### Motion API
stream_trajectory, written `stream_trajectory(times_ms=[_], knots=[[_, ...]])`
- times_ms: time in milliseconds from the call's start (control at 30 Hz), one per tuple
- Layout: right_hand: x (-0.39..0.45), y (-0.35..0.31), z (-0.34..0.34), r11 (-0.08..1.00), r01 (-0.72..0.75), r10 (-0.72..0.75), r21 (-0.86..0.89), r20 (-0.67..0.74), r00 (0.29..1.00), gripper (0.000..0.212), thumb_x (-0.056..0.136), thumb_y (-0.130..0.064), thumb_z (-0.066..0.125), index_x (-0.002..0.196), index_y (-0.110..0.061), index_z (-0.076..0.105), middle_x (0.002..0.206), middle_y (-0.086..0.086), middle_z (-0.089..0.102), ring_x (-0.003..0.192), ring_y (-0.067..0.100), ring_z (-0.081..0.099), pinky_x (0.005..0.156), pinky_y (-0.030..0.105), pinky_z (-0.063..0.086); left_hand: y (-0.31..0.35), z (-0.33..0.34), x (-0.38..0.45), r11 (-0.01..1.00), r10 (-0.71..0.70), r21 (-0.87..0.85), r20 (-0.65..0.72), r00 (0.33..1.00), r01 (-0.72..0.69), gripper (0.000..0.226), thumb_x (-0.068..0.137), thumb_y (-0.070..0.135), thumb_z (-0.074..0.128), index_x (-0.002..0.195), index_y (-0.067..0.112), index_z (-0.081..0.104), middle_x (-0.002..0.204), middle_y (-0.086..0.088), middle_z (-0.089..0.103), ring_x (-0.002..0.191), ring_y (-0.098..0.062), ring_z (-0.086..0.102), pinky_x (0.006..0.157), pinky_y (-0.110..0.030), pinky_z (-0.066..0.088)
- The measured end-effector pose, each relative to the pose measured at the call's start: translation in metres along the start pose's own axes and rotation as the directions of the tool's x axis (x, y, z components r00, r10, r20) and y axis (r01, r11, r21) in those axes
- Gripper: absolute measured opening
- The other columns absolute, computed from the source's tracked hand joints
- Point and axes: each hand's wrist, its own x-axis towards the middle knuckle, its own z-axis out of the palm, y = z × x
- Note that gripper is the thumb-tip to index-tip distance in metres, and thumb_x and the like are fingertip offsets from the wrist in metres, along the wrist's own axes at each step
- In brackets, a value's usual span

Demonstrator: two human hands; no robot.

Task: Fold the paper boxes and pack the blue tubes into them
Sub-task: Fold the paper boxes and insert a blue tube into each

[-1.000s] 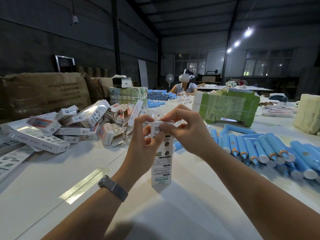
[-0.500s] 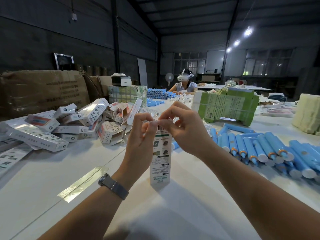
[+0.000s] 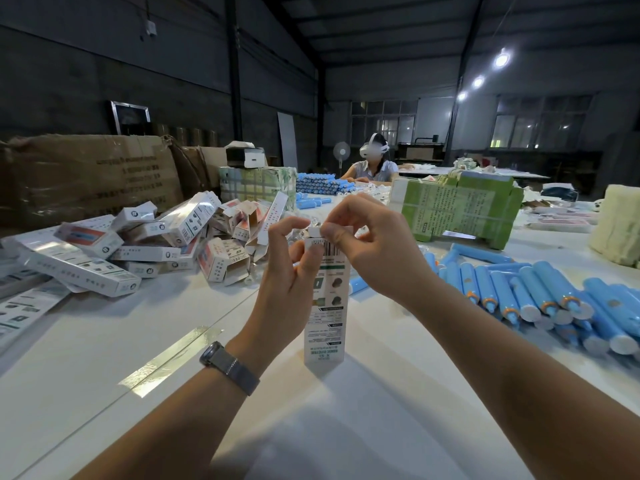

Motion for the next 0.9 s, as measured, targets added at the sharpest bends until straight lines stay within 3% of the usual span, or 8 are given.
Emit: stream_trajectory(times_ms=[133,233,333,500,667,800,900], knots=[[0.003,-0.004,-0.006,1.0,-0.009,0.01,-0.024,0.053,0.999,0.012,0.088,-0.019,0.069,0.078,-0.022,0.063,0.081,-0.008,0.057,0.082,0.016,0.057,0.075,0.045,0.054,0.0,-0.001,0.0,0.999,0.02,0.036,0.017,1.0,-0.021,0.016,0.103,0.027,0.04,0.117,0.034,0.034,0.094,-0.014,0.063,0.079,-0.025,0.068,0.065,-0.033,0.057],[0.005,-0.005,-0.011,1.0,-0.014,0.014,-0.002,0.088,0.996,0.009,0.087,-0.018,0.071,0.079,-0.019,0.067,0.081,-0.008,0.059,0.081,0.014,0.058,0.075,0.038,0.054,-0.002,-0.001,0.0,0.997,0.044,0.066,0.028,0.999,-0.046,0.012,0.104,0.025,0.038,0.115,0.029,0.034,0.086,-0.009,0.061,0.073,-0.021,0.066,0.061,-0.032,0.056],[0.004,-0.004,-0.009,1.0,-0.028,0.027,0.012,0.079,0.997,0.012,0.087,-0.02,0.072,0.077,-0.025,0.067,0.082,-0.011,0.059,0.081,0.011,0.059,0.073,0.032,0.051,-0.001,-0.002,0.001,0.997,0.049,0.065,0.02,0.999,-0.05,0.015,0.104,0.026,0.039,0.109,0.04,0.035,0.084,-0.008,0.061,0.072,-0.023,0.065,0.06,-0.033,0.055],[0.0,0.0,-0.007,0.996,-0.038,0.033,0.077,0.062,0.998,0.018,0.087,-0.02,0.073,0.077,-0.033,0.063,0.085,-0.009,0.061,0.085,0.017,0.061,0.077,0.045,0.055,0.002,-0.002,0.001,0.997,0.038,0.072,0.011,0.999,-0.039,0.023,0.103,0.027,0.039,0.1,0.05,0.039,0.08,0.0,0.062,0.069,-0.018,0.064,0.058,-0.029,0.053],[-0.008,0.008,-0.007,0.968,-0.051,0.045,0.244,0.029,0.999,0.023,0.078,-0.012,0.08,0.09,-0.02,0.062,0.092,0.002,0.07,0.083,0.018,0.066,0.072,0.045,0.058,0.003,-0.003,0.0,0.998,0.021,0.068,-0.013,1.0,-0.02,0.017,0.103,0.032,0.04,0.099,0.048,0.038,0.082,0.002,0.064,0.067,-0.013,0.065,0.056,-0.024,0.051],[-0.01,0.015,-0.007,0.983,-0.033,0.035,0.181,-0.007,0.999,0.016,0.078,-0.014,0.08,0.087,-0.011,0.068,0.093,0.0,0.072,0.083,0.015,0.068,0.072,0.042,0.058,0.001,-0.002,0.001,0.998,0.004,0.068,-0.017,1.0,-0.003,0.008,0.101,0.035,0.04,0.102,0.042,0.037,0.081,-0.002,0.065,0.067,-0.014,0.065,0.056,-0.023,0.051],[-0.01,0.018,-0.009,0.994,0.017,-0.016,0.104,-0.009,1.0,0.011,0.08,-0.017,0.078,0.086,-0.011,0.07,0.093,0.001,0.073,0.086,0.014,0.067,0.07,0.041,0.057,0.001,-0.001,0.0,0.998,0.007,0.067,-0.015,1.0,-0.006,0.013,0.102,0.036,0.041,0.099,0.048,0.038,0.08,0.001,0.064,0.066,-0.013,0.064,0.056,-0.023,0.051]])
